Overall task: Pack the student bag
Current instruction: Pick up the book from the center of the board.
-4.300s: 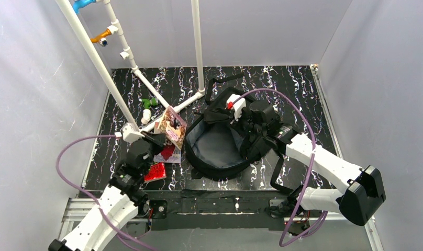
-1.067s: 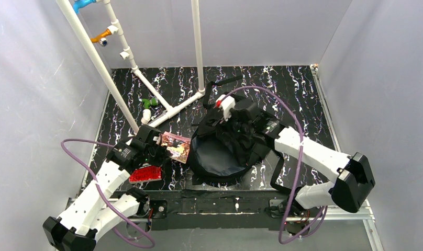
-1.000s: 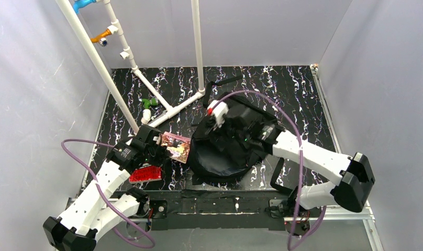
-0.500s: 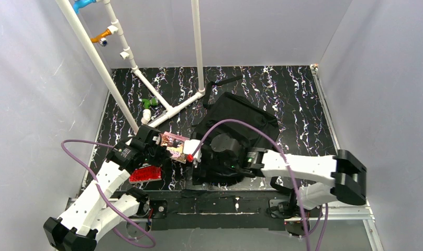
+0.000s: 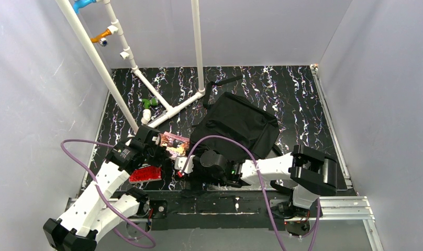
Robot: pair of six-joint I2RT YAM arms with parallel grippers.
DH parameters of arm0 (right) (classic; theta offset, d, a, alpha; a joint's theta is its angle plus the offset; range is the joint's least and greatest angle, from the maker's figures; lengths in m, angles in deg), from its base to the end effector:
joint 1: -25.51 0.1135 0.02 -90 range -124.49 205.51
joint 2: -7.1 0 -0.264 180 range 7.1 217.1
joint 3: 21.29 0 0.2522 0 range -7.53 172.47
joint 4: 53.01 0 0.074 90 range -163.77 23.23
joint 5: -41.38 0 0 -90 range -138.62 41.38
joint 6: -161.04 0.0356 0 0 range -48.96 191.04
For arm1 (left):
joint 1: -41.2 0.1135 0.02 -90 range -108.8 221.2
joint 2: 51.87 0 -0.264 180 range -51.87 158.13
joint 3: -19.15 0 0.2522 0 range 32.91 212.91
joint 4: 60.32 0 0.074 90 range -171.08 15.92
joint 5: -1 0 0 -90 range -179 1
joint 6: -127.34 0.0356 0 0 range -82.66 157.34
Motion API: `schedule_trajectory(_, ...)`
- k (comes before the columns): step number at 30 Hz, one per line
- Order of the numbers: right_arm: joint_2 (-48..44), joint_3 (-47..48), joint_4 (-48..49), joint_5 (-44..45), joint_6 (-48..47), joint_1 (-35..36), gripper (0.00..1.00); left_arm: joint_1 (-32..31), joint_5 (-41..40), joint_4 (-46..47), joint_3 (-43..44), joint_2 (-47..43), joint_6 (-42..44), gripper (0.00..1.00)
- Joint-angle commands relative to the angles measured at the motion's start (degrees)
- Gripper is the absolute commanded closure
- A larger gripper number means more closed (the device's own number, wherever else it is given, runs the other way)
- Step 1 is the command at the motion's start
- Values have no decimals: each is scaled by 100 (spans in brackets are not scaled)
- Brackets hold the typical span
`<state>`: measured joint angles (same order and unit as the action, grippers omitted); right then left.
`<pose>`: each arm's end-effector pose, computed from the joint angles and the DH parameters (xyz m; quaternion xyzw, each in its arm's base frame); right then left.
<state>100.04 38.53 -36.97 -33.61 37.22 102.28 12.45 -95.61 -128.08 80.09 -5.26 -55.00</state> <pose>0.0887 0.3370 0.2075 -0.6113 0.5178 0.1179 0.5867 0.1319 -0.0677 0.2799 -0.5148 0.7962 -0.2458 0.2017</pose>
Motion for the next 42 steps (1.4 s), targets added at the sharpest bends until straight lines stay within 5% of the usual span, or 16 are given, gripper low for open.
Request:
schedule_trajectory(1,94,172,981,633,-366,115,43,17,91,-129,-55,-15,102,100)
schedule_trajectory(16,496,518,1331,639,-319,215,69,27,110,-105,-38,159,173,100)
schedule_trajectory(22,537,437,1617,725,-283,242,52,36,94,-29,-28,141,100,100)
schedule_trajectory(36,384,355,1399,545,29,382,38,53,40,-60,-34,99,64,100)
schedule_trajectory(42,682,849,1107,956,-306,375,69,54,77,-59,-16,160,170,100)
